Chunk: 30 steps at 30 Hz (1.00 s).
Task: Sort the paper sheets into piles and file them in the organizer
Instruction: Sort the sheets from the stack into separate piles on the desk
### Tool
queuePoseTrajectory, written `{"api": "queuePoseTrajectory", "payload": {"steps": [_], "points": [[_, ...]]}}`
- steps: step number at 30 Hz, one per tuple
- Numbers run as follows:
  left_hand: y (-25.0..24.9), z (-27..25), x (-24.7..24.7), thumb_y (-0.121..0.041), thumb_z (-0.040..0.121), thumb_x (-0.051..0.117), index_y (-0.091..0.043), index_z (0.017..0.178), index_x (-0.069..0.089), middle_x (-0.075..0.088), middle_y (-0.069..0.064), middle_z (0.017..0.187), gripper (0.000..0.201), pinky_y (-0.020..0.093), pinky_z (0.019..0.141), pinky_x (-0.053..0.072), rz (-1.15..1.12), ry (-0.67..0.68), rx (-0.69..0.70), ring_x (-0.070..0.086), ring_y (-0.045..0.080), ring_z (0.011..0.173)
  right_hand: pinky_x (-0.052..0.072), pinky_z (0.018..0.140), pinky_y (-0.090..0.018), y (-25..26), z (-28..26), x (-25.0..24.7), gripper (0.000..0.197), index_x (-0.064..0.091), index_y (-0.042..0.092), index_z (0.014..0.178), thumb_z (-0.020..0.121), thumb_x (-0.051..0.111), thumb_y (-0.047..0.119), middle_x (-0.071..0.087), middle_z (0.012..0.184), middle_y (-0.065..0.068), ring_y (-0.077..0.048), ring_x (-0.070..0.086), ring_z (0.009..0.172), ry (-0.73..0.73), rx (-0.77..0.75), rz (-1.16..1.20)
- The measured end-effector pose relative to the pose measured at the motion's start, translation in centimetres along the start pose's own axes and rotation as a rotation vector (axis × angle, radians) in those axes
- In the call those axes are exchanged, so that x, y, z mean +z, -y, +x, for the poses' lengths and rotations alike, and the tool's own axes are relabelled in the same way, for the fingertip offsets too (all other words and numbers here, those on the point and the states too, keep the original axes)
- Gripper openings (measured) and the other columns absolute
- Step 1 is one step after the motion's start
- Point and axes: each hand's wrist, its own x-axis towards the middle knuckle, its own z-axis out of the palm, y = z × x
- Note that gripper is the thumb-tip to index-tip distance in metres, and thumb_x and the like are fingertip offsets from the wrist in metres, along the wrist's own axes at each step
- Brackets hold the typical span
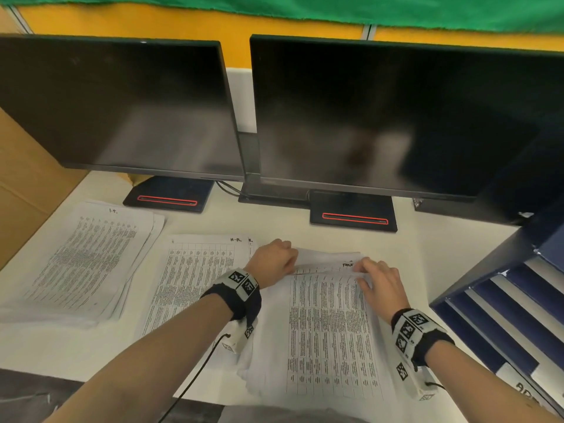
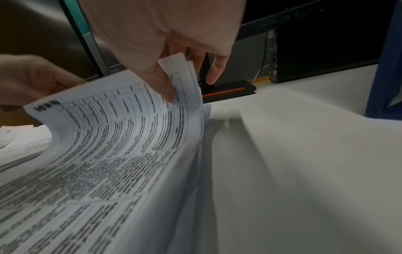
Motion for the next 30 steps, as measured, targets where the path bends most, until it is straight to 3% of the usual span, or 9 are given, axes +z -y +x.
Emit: {"api": "queuePoseTrajectory", "payload": {"steps": [3,6,9,14,17,20,23,27,30], "points": [[0.1,-0.6,0.2,-0.027,0.093,0.052,-0.012,0.087,0.059,0.058,0.002,0.092,0.018,0.030,0.071,0.041,0.047,-0.018,0.127,0.048,0.017,0.090,0.034,0.079,-0.029,-0.2,0.0,0.3,0.020,0.062,0.022,0.078,0.073,0.067,0.003,0.047,0.096,0.004,-0.017,0.043,0.093,-0.036,-0.013,-0.063],[0.2,-1.2,0.4,-0.031,0.096,0.048,-0.012,0.088,0.063,0.059,0.001,0.089,0.025,0.028,0.072,0.040,0.057,0.035,0.185,0.049,0.016,0.086,0.032,0.080,-0.030,-0.2,0.0,0.5,0.023,0.059,0.024,0.074,0.071,0.067,0.003,0.049,0.101,0.006,-0.016,0.040,0.096,-0.037,-0.023,-0.080],[0.0,-1.6,0.2,-0.028,0.099,0.042,-0.006,0.090,0.064,0.060,0.007,0.088,0.032,0.032,0.072,0.045,-0.140,0.025,0.099,0.054,0.020,0.080,0.025,0.074,-0.029,-0.4,0.1,0.6,0.030,0.050,0.030,0.073,0.076,0.063,0.003,0.050,0.088,0.016,-0.010,0.038,0.086,0.009,-0.034,-0.076],[0.6,-1.1,0.5,-0.016,0.098,0.038,-0.006,0.118,0.055,0.050,0.013,0.111,0.028,0.038,0.076,0.051,-0.163,0.011,-0.170,0.060,0.030,0.082,0.025,0.076,-0.029,-0.5,0.2,0.5,0.030,0.049,0.029,0.073,0.076,0.062,0.003,0.052,0.083,0.015,-0.009,0.041,0.082,0.017,-0.034,-0.038],[0.4,-1.1,0.4,-0.018,0.092,0.047,-0.008,0.116,0.054,0.047,0.010,0.113,0.027,0.033,0.070,0.046,-0.076,0.062,-0.161,0.060,0.030,0.085,0.026,0.078,-0.029,-0.4,0.2,0.5,0.030,0.049,0.028,0.073,0.076,0.061,0.000,0.052,0.082,0.013,-0.010,0.045,0.081,0.026,-0.026,-0.014],[0.4,-1.2,0.3,-0.030,0.086,0.058,-0.012,0.108,0.055,0.050,0.005,0.108,0.028,0.031,0.072,0.045,0.046,0.069,-0.127,0.054,0.022,0.095,0.027,0.080,-0.027,-0.7,0.1,0.8,0.031,0.049,0.029,0.072,0.078,0.060,0.000,0.050,0.082,0.015,-0.015,0.050,0.081,0.033,-0.015,0.015],[0.4,-1.1,0.2,-0.029,0.089,0.054,-0.012,0.101,0.055,0.056,0.005,0.100,0.021,0.029,0.071,0.039,0.080,0.066,-0.091,0.051,0.022,0.094,0.028,0.079,-0.027,-0.8,0.1,0.8,0.031,0.049,0.027,0.072,0.077,0.058,-0.002,0.050,0.083,0.013,-0.018,0.050,0.080,0.039,-0.013,0.044],[-0.1,-1.0,0.1,-0.021,0.096,0.044,-0.009,0.109,0.043,0.057,0.006,0.078,0.017,0.029,0.055,0.038,-0.275,-0.029,-0.162,0.053,0.024,0.065,0.030,0.080,-0.028,-0.5,0.1,0.2,0.025,0.051,0.021,0.075,0.078,0.056,-0.004,0.055,0.089,0.006,-0.012,0.044,0.075,0.044,0.012,0.081],[-0.2,-1.3,0.2,-0.023,0.091,0.058,-0.010,0.120,0.038,0.063,0.006,0.091,0.037,0.023,0.056,0.046,-0.547,0.017,-0.299,0.060,0.021,0.073,0.031,0.081,-0.030,-0.6,0.0,0.1,0.025,0.050,0.019,0.075,0.078,0.055,-0.005,0.059,0.090,0.005,-0.014,0.048,0.076,0.049,0.028,0.109]]}}
